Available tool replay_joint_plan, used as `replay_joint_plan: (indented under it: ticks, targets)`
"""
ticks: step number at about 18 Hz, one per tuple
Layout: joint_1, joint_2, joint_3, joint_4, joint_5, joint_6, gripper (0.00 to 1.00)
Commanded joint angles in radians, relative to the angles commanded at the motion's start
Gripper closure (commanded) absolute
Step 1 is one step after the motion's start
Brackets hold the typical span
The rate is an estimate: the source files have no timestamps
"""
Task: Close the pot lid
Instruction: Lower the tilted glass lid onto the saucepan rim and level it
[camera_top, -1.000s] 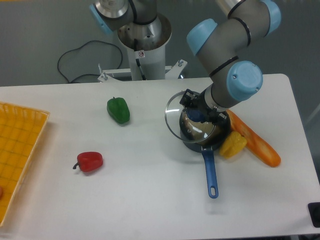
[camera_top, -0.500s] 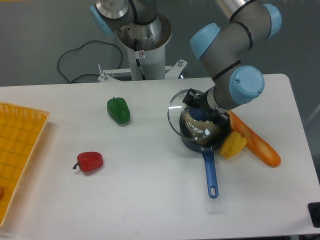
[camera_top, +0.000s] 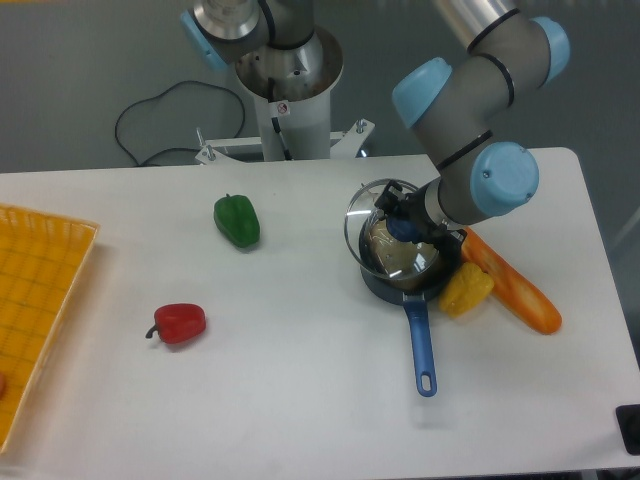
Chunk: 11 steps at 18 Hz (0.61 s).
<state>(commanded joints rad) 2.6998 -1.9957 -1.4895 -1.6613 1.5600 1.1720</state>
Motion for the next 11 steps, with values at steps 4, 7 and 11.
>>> replay_joint_plan:
  ticks: [4, 7, 11]
  targets:
    - [-0.002, -0.009, 0.002, 0.000, 0.002, -0.005, 0.39]
    - [-0.002, -0.012, 0.012, 0.005, 0.000, -0.006, 0.38]
    - [-0.002, -0.018, 0.011, 0.006, 0.000, -0.006, 0.29]
